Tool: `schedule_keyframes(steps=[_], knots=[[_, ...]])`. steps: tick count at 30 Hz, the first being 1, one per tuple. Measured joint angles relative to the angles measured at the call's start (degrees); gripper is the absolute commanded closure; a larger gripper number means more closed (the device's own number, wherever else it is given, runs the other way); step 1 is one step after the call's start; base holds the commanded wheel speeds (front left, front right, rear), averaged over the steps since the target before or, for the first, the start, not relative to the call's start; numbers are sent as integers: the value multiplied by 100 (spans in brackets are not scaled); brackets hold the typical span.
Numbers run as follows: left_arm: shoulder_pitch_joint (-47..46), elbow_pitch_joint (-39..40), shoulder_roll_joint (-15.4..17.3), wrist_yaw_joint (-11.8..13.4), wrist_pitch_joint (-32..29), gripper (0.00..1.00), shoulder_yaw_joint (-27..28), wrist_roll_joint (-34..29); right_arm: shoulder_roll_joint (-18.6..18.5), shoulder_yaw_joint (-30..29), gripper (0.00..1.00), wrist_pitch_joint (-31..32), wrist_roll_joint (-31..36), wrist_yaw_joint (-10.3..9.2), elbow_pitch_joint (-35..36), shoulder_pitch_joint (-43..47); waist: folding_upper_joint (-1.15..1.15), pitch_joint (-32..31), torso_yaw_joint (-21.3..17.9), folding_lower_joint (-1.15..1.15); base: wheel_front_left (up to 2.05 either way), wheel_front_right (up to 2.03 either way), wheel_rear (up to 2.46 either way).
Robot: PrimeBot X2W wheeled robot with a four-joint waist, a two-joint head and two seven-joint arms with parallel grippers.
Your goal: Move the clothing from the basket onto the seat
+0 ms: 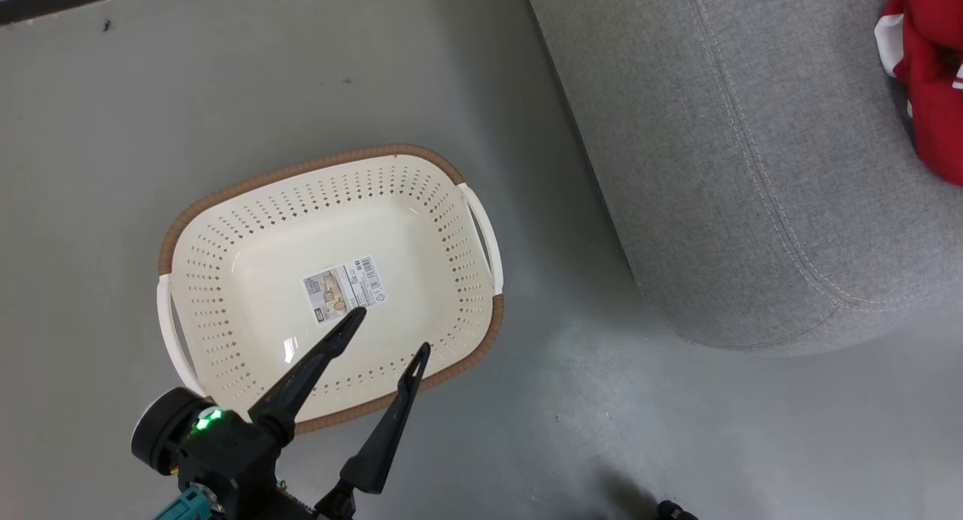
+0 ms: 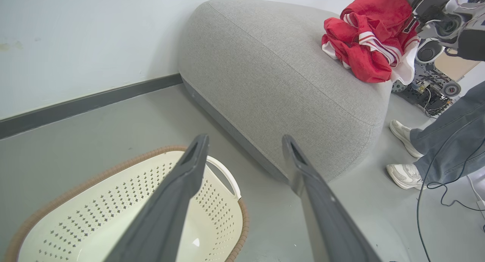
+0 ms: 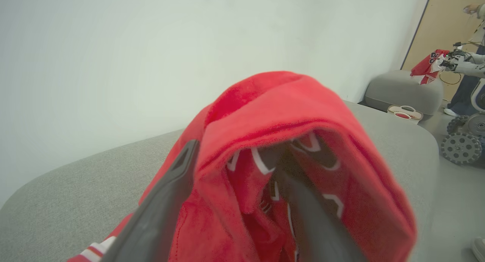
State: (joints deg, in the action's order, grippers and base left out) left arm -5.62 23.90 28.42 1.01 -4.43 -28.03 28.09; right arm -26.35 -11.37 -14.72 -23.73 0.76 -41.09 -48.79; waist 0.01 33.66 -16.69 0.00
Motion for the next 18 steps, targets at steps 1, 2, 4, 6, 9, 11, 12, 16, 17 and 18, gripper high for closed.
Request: schedule_keyframes(steps=[1,2,4,6,9,11,12,16,17,18], knots=[[-5,-7,-30,0,0,0,-21,0,-2,0,60,0,3,1,8,-22,0,-12,14,0,0,0,0],[-8,-14,-55,0,0,0,-43,0,-5,-5,59,0,10,1,8,-26,0,-22,29,0,0,0,0],[-20,-33,-103,0,0,0,-69,11,-22,-26,21,1,21,0,3,-26,0,-37,64,0,0,0,0],[-26,-38,-143,0,0,0,-85,11,-35,-69,0,0,59,-29,15,-34,0,-43,102,0,0,0,0],[-48,-62,-167,-1,2,0,-91,31,-20,-36,0,0,123,-25,51,-62,0,-49,162,0,0,0,0],[-70,-90,-172,-1,9,0,-91,47,70,65,0,0,200,-10,104,-66,0,-58,197,0,0,0,0],[-74,-99,-191,-1,22,0,-93,49,102,125,0,0,229,37,81,-86,0,-66,212,0,0,0,0],[-119,-236,-331,-8,130,0,-113,62,331,443,0,0,391,158,99,-83,-1,-148,266,0,0,0,0],[-129,-265,-364,-8,144,0,-122,65,389,513,0,0,446,189,119,-52,-1,-173,275,0,0,0,0],[-132,-294,-391,-8,169,0,-127,79,450,575,0,0,497,208,138,-5,0,-199,284,0,0,0,0]])
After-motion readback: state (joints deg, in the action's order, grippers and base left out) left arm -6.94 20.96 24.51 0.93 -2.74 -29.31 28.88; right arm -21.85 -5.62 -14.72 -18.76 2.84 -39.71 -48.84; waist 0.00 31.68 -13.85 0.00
